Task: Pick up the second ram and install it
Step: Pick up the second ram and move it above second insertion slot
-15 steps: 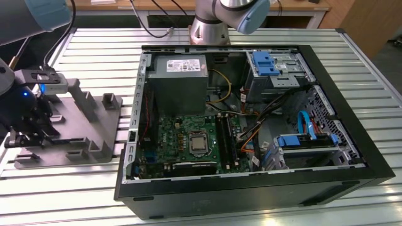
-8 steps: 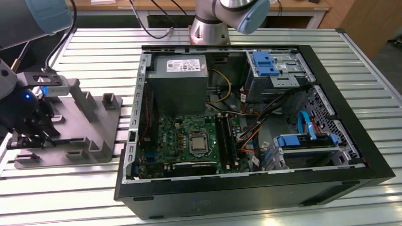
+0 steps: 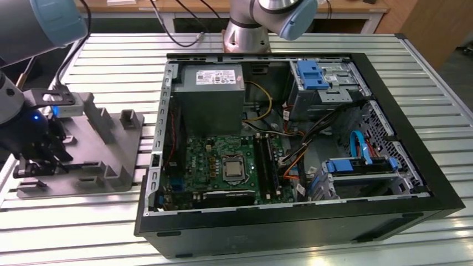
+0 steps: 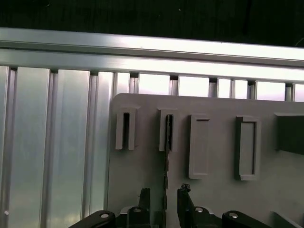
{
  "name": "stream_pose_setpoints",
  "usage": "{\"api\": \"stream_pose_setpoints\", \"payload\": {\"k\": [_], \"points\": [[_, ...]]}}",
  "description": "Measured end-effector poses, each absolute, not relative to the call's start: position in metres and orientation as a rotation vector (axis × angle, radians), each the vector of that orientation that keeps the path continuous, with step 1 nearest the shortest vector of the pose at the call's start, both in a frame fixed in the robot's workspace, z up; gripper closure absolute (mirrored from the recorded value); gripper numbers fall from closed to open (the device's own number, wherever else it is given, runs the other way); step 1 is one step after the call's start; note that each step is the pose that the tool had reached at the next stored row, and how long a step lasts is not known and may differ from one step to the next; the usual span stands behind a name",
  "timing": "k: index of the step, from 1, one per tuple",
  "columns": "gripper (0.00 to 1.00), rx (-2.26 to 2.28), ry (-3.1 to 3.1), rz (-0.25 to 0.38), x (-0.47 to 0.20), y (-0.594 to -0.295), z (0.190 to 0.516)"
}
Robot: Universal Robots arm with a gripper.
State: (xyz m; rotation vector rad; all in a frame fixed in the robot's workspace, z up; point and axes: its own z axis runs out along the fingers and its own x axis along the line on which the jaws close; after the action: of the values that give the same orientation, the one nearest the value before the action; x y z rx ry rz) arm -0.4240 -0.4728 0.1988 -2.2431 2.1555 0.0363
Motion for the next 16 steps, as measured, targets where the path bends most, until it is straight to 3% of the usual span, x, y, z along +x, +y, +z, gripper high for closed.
{"api": "stream_pose_setpoints", "payload": {"k": [12,16], "points": [[0.64,-2.243,2.156,0.036,-0.4241,-0.4728,0.1924],[0.78,-2.243,2.155,0.036,-0.4241,-0.4727,0.1921]]}}
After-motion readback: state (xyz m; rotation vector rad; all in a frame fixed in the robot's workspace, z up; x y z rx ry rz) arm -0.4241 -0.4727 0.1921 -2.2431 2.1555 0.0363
